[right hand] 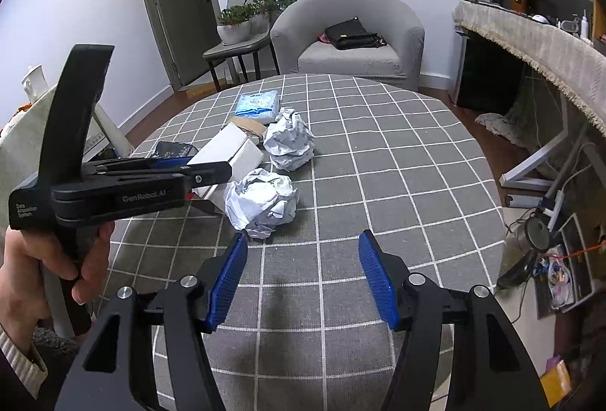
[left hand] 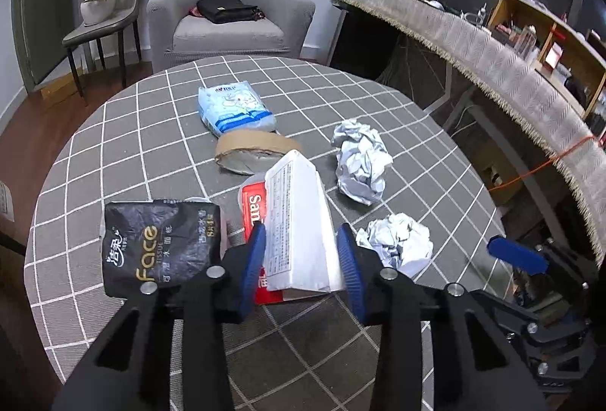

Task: Collect trash
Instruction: 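Lift the SanDisk package with the left gripper while the right gripper grasps a crumpled foil ball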

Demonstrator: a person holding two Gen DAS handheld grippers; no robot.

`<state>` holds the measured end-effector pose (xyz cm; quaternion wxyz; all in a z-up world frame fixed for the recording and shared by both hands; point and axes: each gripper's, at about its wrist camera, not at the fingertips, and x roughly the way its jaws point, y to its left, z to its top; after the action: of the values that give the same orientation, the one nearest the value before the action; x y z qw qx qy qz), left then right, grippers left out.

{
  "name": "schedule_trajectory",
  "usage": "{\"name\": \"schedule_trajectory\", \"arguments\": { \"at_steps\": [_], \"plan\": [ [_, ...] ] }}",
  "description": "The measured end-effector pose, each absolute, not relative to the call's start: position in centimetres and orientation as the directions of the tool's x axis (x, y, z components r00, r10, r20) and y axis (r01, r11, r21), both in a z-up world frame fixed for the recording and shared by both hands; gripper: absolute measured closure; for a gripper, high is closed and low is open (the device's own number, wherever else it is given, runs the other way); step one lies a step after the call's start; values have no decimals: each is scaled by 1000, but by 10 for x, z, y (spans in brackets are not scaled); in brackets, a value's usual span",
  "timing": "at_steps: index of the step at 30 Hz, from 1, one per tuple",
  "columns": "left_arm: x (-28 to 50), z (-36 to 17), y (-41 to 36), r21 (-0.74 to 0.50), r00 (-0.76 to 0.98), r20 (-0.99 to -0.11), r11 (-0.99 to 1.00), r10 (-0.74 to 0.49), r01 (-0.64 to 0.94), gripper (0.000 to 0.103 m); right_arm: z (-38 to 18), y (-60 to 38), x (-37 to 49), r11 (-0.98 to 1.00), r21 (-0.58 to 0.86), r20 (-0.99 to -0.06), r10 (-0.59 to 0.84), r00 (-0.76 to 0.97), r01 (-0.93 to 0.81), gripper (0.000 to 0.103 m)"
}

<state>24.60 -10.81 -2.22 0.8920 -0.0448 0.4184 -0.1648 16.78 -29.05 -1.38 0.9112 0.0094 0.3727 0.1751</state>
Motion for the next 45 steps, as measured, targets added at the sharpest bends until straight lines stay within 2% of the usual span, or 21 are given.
{"name": "schedule_trajectory", "arguments": {
  "at_steps": [7,11,12,13,25,38,41,45],
  "plan": [
    [239,-21,-106,-244,579,-726,926,-371,287,77,-15,-289,176,939,161,-680,328,655,-303,41],
    [236,-19,-108,-243,576,-726,923,-376,298,80,-16,-290,179,939,172,-681,333,652,-299,44],
    [236,-19,-107,-246,575,-725,922,-380,299,86,-17,-289,179,938,174,-681,334,651,-299,44],
    [235,-19,-105,-257,571,-723,918,-389,300,88,-16,-289,180,938,178,-681,336,650,-299,45],
    [219,6,-79,-320,609,-656,895,-446,310,88,-14,-267,188,929,192,-680,359,639,-317,45],
    [195,36,-26,-335,668,-609,902,-428,273,88,-22,-232,209,940,145,-728,313,610,-309,45],
    [189,39,-8,-330,682,-607,910,-407,249,88,-23,-223,212,951,100,-750,266,605,-294,55],
    [182,42,15,-324,700,-605,920,-380,221,88,-11,-217,209,949,106,-731,277,624,-296,56]
  ]
}}
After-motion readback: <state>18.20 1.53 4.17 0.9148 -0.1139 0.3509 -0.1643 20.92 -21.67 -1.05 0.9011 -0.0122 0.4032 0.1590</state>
